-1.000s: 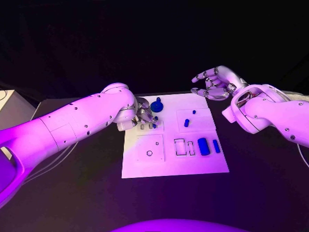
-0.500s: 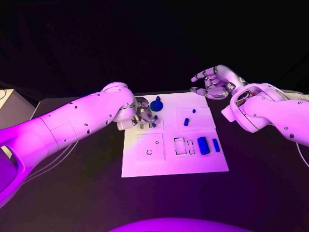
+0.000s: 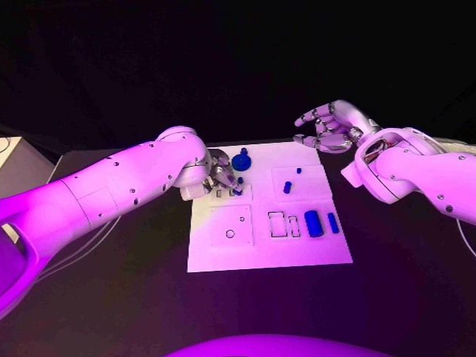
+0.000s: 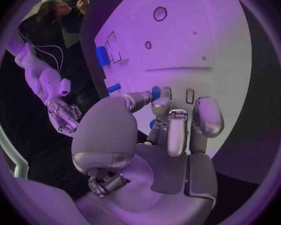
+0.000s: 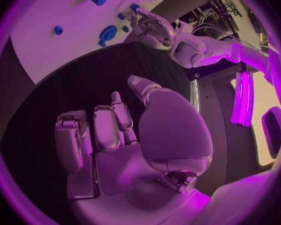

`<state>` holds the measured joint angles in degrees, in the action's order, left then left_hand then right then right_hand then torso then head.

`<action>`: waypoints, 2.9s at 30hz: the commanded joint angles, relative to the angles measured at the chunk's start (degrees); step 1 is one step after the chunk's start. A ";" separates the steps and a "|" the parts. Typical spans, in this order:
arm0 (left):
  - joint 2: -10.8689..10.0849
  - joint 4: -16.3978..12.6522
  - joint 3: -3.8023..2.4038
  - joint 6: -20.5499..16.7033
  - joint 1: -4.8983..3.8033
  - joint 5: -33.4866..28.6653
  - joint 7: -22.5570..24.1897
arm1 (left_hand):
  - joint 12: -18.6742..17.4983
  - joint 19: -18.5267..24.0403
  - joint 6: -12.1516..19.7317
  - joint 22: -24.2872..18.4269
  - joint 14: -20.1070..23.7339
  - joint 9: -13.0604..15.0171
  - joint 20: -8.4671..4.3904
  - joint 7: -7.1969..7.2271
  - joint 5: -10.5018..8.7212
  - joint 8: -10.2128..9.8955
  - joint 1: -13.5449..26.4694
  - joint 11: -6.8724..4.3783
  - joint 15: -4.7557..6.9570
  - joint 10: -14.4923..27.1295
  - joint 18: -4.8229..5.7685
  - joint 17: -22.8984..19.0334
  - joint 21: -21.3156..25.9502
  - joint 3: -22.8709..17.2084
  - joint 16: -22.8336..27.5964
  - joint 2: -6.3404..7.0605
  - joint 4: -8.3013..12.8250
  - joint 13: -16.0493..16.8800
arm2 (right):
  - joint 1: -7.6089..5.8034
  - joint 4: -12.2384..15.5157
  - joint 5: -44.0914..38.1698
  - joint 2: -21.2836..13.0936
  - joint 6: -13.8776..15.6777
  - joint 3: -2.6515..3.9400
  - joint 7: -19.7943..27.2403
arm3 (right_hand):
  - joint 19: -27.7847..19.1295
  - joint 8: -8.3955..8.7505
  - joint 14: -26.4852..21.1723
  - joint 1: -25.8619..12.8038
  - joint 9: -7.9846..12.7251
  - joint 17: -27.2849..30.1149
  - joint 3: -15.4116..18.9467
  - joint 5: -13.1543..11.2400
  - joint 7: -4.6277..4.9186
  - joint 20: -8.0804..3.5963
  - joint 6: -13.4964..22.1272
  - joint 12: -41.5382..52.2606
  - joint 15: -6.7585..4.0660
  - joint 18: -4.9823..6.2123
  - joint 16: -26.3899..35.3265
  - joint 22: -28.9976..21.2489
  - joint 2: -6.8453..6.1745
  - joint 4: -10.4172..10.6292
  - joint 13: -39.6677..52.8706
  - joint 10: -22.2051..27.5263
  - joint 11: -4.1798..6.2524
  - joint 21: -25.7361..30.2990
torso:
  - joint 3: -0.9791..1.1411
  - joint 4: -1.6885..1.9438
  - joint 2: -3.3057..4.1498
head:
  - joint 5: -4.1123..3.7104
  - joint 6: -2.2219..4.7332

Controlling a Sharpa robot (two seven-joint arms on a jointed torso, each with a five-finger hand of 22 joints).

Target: Assemble the parts on the task board

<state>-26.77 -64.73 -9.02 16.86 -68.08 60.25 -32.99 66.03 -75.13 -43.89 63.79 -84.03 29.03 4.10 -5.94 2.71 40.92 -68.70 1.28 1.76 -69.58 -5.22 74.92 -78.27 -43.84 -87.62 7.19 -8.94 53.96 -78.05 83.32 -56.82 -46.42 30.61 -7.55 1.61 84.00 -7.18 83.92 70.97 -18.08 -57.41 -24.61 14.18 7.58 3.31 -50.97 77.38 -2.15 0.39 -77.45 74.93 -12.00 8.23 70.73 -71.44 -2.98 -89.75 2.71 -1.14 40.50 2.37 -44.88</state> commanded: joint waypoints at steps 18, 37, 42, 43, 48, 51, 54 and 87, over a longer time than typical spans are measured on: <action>-2.88 -2.63 0.02 -3.35 0.01 -7.24 0.91 | -4.76 -0.32 -1.96 1.27 -4.86 7.92 -1.03 1.55 9.49 5.59 6.67 -1.34 1.63 -1.30 0.07 11.69 -0.42 -11.38 -0.40 1.39 9.07 -5.28 | 0.18 -0.29 -0.33 -0.25 -1.06 0.02 -0.35 | 6.00 0.43 0.21 -0.92 -0.12 0.12 -0.29 -0.66 0.34 0.59 -0.11 -0.29 0.54 -0.39 0.06 15.07 0.34 0.32 -0.06 0.35 -0.13 -0.25 | 0.08 0.09 -0.04 | 0.40 -0.07; -5.30 -5.69 0.08 -8.59 0.10 -2.74 1.72 | -4.89 -2.66 -6.09 4.97 -5.32 9.58 -2.12 3.17 19.47 5.02 9.14 -2.81 2.80 -5.69 0.79 13.00 -2.24 -9.60 -1.13 2.56 10.42 -4.55 | 0.19 -0.44 -0.37 -0.67 -1.23 0.01 -0.65 | 6.00 0.46 0.19 -1.03 -0.14 0.12 -0.26 -0.75 0.34 0.62 -0.11 -0.29 0.55 -0.39 0.08 15.07 0.31 0.39 -0.06 0.35 -0.14 -0.25 | 0.03 0.06 0.03 | 0.87 -0.08; -4.97 -5.37 0.94 -9.70 0.13 -0.78 1.44 | -4.91 -2.87 -6.36 5.32 -5.35 9.98 -2.25 3.33 20.60 5.20 9.37 -2.96 2.93 -6.05 0.86 13.07 -2.42 -9.62 -1.17 2.69 10.46 -4.56 | 0.19 -0.49 -0.40 -0.63 -1.23 0.01 -0.66 | 6.00 0.46 0.19 -1.03 -0.14 0.12 -0.26 -0.75 0.34 0.62 -0.11 -0.29 0.55 -0.39 0.08 15.07 0.31 0.39 -0.06 0.35 -0.14 -0.25 | 0.02 0.05 0.02 | 1.00 -0.22; -4.88 -5.22 1.17 -9.88 0.14 -0.58 1.39 | -4.89 -2.95 -6.40 5.44 -5.37 10.02 -2.26 3.34 20.66 5.22 9.41 -2.97 2.94 -6.09 0.89 13.14 -2.48 -9.61 -1.21 2.70 10.45 -4.54 | 0.19 -0.50 -0.41 -0.61 -1.22 0.01 -0.66 | 6.00 0.46 0.19 -1.03 -0.14 0.12 -0.26 -0.75 0.34 0.62 -0.11 -0.29 0.55 -0.39 0.08 15.07 0.31 0.39 -0.06 0.35 -0.14 -0.25 | 0.02 0.03 0.05 | 1.03 -0.22; -4.49 -4.53 2.14 -10.31 0.15 0.68 1.22 | -4.88 -3.04 -6.51 5.60 -5.34 10.13 -2.29 3.39 20.78 5.31 9.54 -3.00 2.96 -6.20 0.92 13.03 -2.55 -9.52 -1.15 2.77 10.41 -4.55 | 0.19 -0.51 -0.43 -0.60 -1.23 0.01 -0.66 | 6.00 0.46 0.19 -1.03 -0.14 0.12 -0.26 -0.75 0.34 0.62 -0.11 -0.29 0.55 -0.39 0.08 15.07 0.31 0.39 -0.06 0.35 -0.14 -0.25 | -0.02 -0.01 0.12 | 1.10 -0.29; -4.31 -4.23 2.58 -10.32 0.15 1.47 1.12 | -4.86 -3.04 -6.59 5.61 -5.34 10.21 -2.30 3.42 20.79 5.37 9.60 -3.03 2.97 -6.28 0.92 13.01 -2.56 -9.46 -1.14 2.78 10.37 -4.54 | 0.19 -0.53 -0.44 -0.62 -1.20 0.01 -0.67 | 6.00 0.46 0.19 -1.03 -0.14 0.12 -0.26 -0.75 0.34 0.62 -0.11 -0.29 0.55 -0.39 0.08 15.07 0.31 0.39 -0.06 0.35 -0.14 -0.25 | 0.00 0.00 0.10 | 1.10 -0.30; -4.16 -4.06 2.89 -10.06 0.15 1.93 0.96 | -4.90 -3.07 -6.62 5.65 -5.34 10.23 -2.31 3.44 20.79 5.40 9.63 -3.04 2.97 -6.29 0.93 12.99 -2.58 -9.44 -1.13 2.78 10.35 -4.60 | 0.19 -0.54 -0.45 -0.63 -1.19 0.01 -0.68 | 6.00 0.46 0.19 -1.03 -0.14 0.12 -0.26 -0.75 0.34 0.62 -0.11 -0.29 0.55 -0.39 0.08 15.07 0.31 0.39 -0.06 0.35 -0.14 -0.25 | 0.01 0.04 0.08 | 1.14 -0.40; -3.83 -4.62 3.28 -6.33 0.16 1.82 0.32 | -4.78 -3.24 -7.16 5.98 -5.44 10.76 -2.42 3.75 20.46 5.84 10.20 -3.24 3.09 -6.83 1.00 13.31 -2.71 -8.84 -1.32 2.38 9.75 -4.53 | 0.18 -0.48 -0.51 -0.77 -1.36 0.01 -0.93 | 6.00 0.46 0.19 -1.03 -0.14 0.12 -0.26 -0.75 0.34 0.62 -0.11 -0.29 0.55 -0.39 0.08 15.07 0.31 0.39 -0.06 0.35 -0.14 -0.25 | -0.08 0.00 0.13 | 1.02 -0.97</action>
<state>-30.76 -69.22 -5.75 9.00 -67.93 61.76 -32.54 61.36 -77.91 -47.43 69.72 -83.95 29.07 1.76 -5.33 23.17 46.46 -58.47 -1.92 4.50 -75.89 -5.22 74.92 -80.70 -45.37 -88.68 10.14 -6.85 49.39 -77.88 82.80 -56.83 -47.18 29.89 -7.57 0.62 84.01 -6.97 84.12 70.58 -18.12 -57.34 -24.78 13.63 7.51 3.71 -51.03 77.38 -1.95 0.38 -77.45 74.92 -11.60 8.39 70.76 -71.44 -2.98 -89.75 2.63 -1.14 40.63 3.41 -45.80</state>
